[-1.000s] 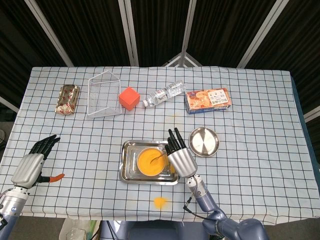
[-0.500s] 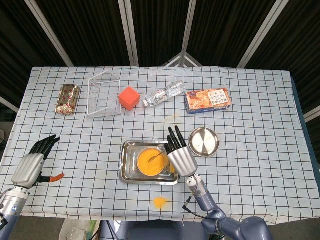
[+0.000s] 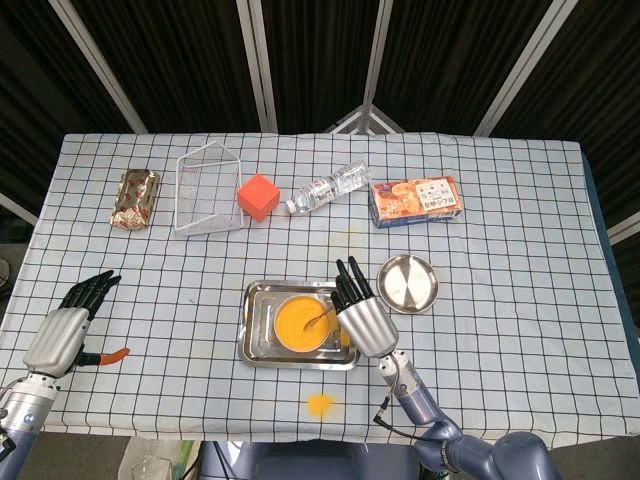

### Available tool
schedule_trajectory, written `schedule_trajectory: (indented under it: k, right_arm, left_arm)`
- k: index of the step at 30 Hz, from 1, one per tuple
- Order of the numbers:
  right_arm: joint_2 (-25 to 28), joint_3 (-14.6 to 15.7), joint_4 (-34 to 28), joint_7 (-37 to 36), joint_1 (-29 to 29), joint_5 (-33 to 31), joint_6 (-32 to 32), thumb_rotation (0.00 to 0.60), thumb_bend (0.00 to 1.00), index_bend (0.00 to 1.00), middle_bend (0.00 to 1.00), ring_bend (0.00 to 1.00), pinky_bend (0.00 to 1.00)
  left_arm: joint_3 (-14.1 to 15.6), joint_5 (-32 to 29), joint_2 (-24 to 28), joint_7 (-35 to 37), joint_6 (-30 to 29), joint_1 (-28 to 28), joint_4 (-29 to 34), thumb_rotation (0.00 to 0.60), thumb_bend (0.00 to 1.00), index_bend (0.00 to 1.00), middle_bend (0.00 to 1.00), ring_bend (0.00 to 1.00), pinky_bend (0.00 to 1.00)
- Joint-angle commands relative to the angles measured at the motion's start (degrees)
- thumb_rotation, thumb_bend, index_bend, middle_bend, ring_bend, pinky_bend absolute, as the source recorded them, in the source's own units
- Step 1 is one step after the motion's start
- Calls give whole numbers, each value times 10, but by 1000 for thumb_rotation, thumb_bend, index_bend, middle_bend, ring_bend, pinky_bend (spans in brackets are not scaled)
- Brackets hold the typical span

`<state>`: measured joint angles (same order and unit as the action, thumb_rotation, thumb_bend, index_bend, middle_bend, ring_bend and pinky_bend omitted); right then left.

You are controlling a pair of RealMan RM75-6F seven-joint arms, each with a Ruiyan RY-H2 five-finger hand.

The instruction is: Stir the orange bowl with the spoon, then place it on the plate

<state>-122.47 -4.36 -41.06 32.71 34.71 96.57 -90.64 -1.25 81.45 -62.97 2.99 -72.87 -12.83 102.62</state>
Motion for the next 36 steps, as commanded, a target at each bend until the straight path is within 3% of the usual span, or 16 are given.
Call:
schedule_trajectory:
  k: [1, 7, 11, 15, 19, 28, 36]
  right_arm:
    - [0, 2, -1, 3, -4, -4, 7, 600, 644, 802, 379, 91, 0]
    - [-8, 0, 3, -2, -10, -8, 10, 600, 644, 802, 379, 91, 0]
    - [-24, -35, -12, -22, -7, -28, -3, 600, 644, 802, 379, 91, 0]
    - [-25, -16, 11, -8, -14, -22, 9, 600, 644, 802, 379, 91, 0]
    - [-31, -29, 4, -28, -12, -26, -1, 600, 644, 802, 379, 91, 0]
    - [-5, -13, -15, 13, -17, -18, 15, 600, 644, 802, 379, 91, 0]
    - [26, -44, -65, 26, 1, -17, 7, 600, 643, 802, 379, 91, 0]
  left_arm:
    - [0, 0, 0, 0, 0, 0, 0, 600, 0, 0, 0, 0, 20]
    - [0, 1, 0, 1, 1, 0, -1, 600, 0, 0, 0, 0, 20]
    - [0, 1, 1, 3, 1, -1, -1, 600, 0, 0, 0, 0, 20]
    - [1, 1, 1, 4, 3, -1, 0, 600, 0, 0, 0, 0, 20]
    - [1, 4, 2, 6, 2, -1, 0, 600, 0, 0, 0, 0, 20]
    - [1, 3, 2, 4, 3, -1, 0, 600, 0, 0, 0, 0, 20]
    - [1, 2, 1, 5, 2, 0, 0, 600, 0, 0, 0, 0, 20]
